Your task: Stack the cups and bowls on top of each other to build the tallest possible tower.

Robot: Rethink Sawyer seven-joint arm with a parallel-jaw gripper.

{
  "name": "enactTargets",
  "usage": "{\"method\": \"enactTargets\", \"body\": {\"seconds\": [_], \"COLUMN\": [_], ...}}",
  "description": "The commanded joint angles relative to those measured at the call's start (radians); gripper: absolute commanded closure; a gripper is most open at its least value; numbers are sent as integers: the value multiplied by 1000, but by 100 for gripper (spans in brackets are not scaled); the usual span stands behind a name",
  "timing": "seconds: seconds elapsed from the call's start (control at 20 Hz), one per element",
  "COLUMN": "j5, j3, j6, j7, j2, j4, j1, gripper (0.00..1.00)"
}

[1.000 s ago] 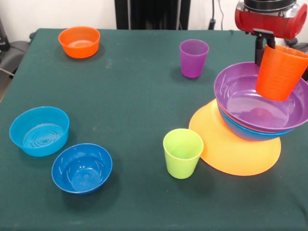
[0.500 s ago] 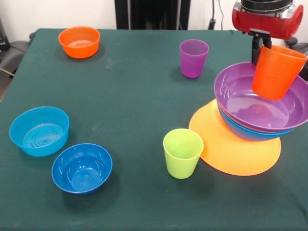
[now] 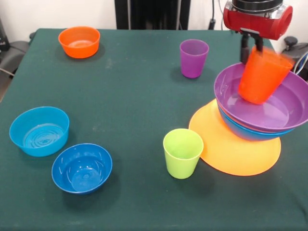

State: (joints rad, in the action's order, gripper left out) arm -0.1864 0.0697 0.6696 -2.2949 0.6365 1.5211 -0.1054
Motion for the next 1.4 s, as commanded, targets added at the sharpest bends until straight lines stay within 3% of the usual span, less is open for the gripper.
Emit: {"method": "enactTargets", "body": {"seconds": [0.05, 0.85, 1.0, 1.4], "j5": [21, 27, -15, -38], "j3": [21, 17, 57, 44], "j6": [-31, -24, -14, 91], "j7": [-93, -85, -75, -81], "j2": [-43, -37, 2, 81], "j4": [69, 61, 86, 81], "j1": [20, 21, -6, -9], "gripper": [0, 0, 0, 0]}}
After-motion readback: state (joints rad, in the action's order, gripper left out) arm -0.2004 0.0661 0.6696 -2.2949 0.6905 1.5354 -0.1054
